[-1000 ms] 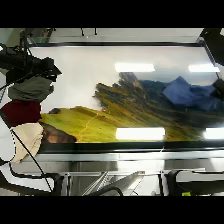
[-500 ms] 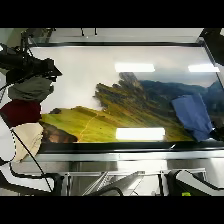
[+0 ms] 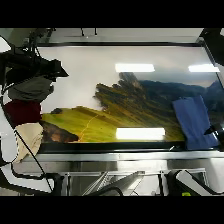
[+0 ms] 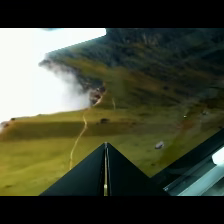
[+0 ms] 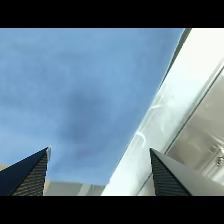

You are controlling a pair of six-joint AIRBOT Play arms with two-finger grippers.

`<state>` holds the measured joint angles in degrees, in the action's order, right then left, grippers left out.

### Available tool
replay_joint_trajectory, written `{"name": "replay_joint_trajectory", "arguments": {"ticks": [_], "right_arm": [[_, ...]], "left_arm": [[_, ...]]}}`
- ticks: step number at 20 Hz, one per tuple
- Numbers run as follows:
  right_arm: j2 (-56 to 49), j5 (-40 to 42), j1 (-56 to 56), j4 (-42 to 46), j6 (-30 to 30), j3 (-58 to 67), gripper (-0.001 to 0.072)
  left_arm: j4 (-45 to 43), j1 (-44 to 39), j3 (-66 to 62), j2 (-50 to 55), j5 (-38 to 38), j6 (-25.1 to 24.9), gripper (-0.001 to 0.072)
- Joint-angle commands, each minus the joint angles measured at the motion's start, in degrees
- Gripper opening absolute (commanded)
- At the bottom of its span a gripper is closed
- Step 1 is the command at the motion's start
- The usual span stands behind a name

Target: Fold the shirts.

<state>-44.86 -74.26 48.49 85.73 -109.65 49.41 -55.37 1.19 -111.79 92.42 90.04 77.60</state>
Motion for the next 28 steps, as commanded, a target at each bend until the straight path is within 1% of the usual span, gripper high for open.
{"name": "replay_joint_trajectory", "arguments": {"ticks": [1,2,3,4,5,6,7,8,9,12,15,17,19,22,25,28], "right_arm": [[0.2,-4.7,0.0,0.2,4.6,5.7,0.0682],[0.2,-6.3,0.0,-0.4,4.9,8.7,0.0681],[0.2,-7.4,0.0,-2.6,5.0,11.5,0.0632],[0.2,-7.7,0.0,-7.1,6.6,13.7,0.0349],[0.5,-7.1,0.0,-13.0,9.8,14.9,0.0048],[1.0,-5.7,-0.1,-19.1,12.2,15.1,0.0028],[1.3,-4.3,-0.2,-24.8,14.3,15.1,0.0025],[1.4,-3.7,-0.7,-28.4,16.2,15.1,0.0025],[1.6,-3.8,-2.1,-30.0,17.5,15.0,0.0024],[3.1,-5.4,-7.8,-30.0,20.3,12.8,0.0024],[6.0,-5.5,-14.1,-30.0,20.6,8.1,0.0024],[6.4,-5.5,-16.4,-30.1,20.6,6.8,0.0025],[6.3,-5.8,-17.0,-30.1,20.3,6.8,0.0024],[6.3,-5.7,-17.0,-30.5,20.3,6.8,0.0025],[6.3,-5.7,-17.0,-30.5,20.3,6.8,0.0024],[6.3,-5.7,-17.0,-30.5,20.3,6.8,0.0025]], "left_arm": [[0.0,0.7,0.0,0.0,0.3,-0.1,0.0017],[0.0,1.3,0.0,0.0,0.9,-0.3,0.0016],[0.0,1.9,0.0,0.0,2.1,-0.2,0.0017],[0.0,2.4,0.0,0.0,3.7,-0.2,0.0017],[0.0,2.8,0.0,0.0,5.1,-0.2,0.0017],[0.0,2.8,0.0,-0.3,5.9,-0.3,0.0016],[0.0,2.8,0.1,-0.7,6.2,-0.3,0.0016],[0.1,2.7,1.0,-1.8,5.8,-0.3,0.0016],[0.0,2.2,3.3,-3.8,4.3,-0.3,0.0016],[0.0,0.0,16.6,-13.6,1.5,-0.2,0.0016],[0.0,-3.4,33.6,-25.6,-0.6,-0.1,0.0016],[0.0,-5.6,42.4,-31.9,-0.9,0.2,0.0016],[-0.1,-6.5,47.7,-36.4,-1.0,1.1,0.0016],[-0.1,-7.0,53.5,-42.2,-3.3,1.1,0.0017],[-0.1,-7.0,57.7,-46.7,-5.8,1.2,0.0016],[-0.1,-7.0,59.8,-49.6,-6.2,1.6,0.0016]]}}
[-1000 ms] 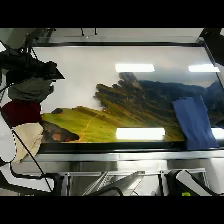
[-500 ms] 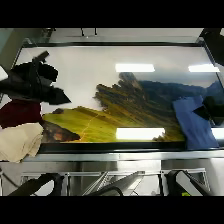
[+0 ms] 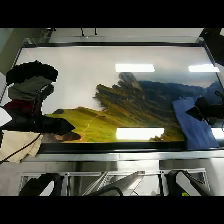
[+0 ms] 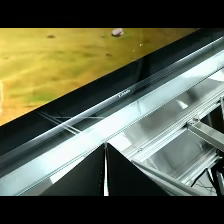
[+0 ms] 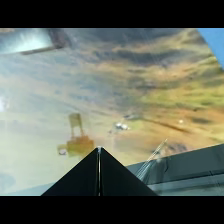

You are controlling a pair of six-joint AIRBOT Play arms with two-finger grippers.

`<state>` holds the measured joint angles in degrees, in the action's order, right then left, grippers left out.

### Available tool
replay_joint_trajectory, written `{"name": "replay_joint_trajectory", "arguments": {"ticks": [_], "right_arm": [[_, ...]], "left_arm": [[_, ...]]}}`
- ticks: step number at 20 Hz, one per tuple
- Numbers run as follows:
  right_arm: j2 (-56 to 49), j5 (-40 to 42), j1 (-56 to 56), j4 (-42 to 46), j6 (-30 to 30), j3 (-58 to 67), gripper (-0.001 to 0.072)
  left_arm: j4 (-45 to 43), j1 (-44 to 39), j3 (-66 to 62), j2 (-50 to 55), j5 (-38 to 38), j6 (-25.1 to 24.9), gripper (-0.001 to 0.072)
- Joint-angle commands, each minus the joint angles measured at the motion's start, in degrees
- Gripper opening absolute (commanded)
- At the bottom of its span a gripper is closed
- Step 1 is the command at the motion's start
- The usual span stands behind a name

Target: Fold the shirts.

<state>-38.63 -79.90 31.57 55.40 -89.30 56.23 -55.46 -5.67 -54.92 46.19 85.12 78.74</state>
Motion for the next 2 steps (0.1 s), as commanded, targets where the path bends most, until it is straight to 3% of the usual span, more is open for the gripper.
{"name": "replay_joint_trajectory", "arguments": {"ticks": [1,2], "right_arm": [[0.0,-0.1,-0.1,-0.2,0.0,0.0,0.0025],[0.0,-0.1,-0.1,-0.2,0.0,0.0,0.0024]], "left_arm": [[0.0,-0.1,3.5,-4.0,-1.3,0.5,0.0017],[0.0,-0.1,4.0,-4.5,-1.2,0.5,0.0017]]}}
